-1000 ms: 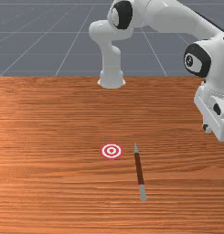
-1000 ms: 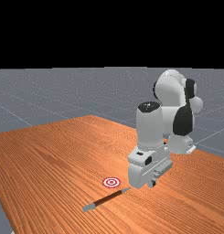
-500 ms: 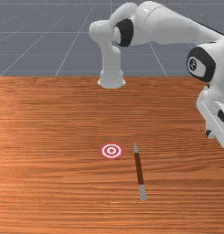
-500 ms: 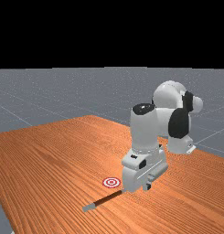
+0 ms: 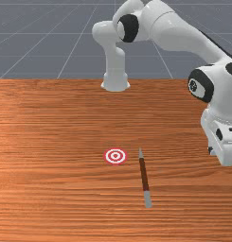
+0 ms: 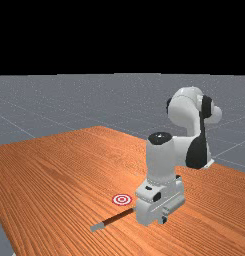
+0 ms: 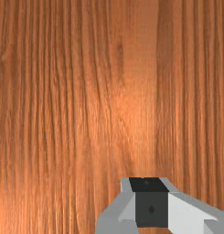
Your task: Pick up the pen and put it to the marker
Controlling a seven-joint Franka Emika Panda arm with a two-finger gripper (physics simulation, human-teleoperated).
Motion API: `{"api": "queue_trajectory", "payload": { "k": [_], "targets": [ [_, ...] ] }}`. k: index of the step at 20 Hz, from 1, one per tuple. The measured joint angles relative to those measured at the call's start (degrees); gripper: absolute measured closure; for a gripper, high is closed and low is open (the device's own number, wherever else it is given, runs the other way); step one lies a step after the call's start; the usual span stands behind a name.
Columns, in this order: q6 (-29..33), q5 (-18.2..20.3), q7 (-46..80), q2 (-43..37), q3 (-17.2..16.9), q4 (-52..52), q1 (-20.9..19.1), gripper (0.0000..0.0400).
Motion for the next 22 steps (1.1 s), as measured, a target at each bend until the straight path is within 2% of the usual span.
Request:
{"api": "queue_trajectory", "payload": {
  "k": [1,2,3,4,5,6,8,9,11,15,16,18,20,21,22],
  "targets": [
    [3.66,1.56,-4.95,0.76,2.28,-2.17,-1.66,0.04],
    [2.17,0.11,-0.01,2.72,-0.03,0.07,-0.03,0.04],
    [2.97,-0.05,-0.95,2.1,0.11,-2.11,-0.17,0.04],
    [3.58,-0.12,-1.39,1.42,0.21,-3.62,-0.23,0.0243],
    [4.14,-0.11,-1.33,0.79,0.24,-4.84,-0.23,0.0148],
    [2.66,-1.38,-1.12,1.14,-0.64,-3.81,0.55,0.009],
    [1.28,-2.37,-0.56,1.48,-1.55,-2.85,1.13,0.0033],
    [1.44,-2.43,-0.62,1.23,-1.62,-3.31,1.04,0.002],
    [5.54,-0.42,-0.13,-1.46,-0.35,-8.85,-0.17,0.0007],
    [10.89,0.19,2.75,-7.47,-0.44,-20.07,0.12,0.0001],
    [12.98,0.85,-1.13,-8.93,1.22,-23.13,-1.1,0.0001],
    [13.17,0.33,-1.45,-9.91,0.79,-24.65,-1.26,0.0],
    [9.78,0.28,-1.4,-8.81,0.49,-22.09,-1.46,0.0],
    [9.64,-1.59,1.19,-8.11,-1.12,-20.64,0.35,0.0],
    [8.33,-1.51,2.26,-6.36,-1.01,-17.41,1.3,0.0]
  ]
}}
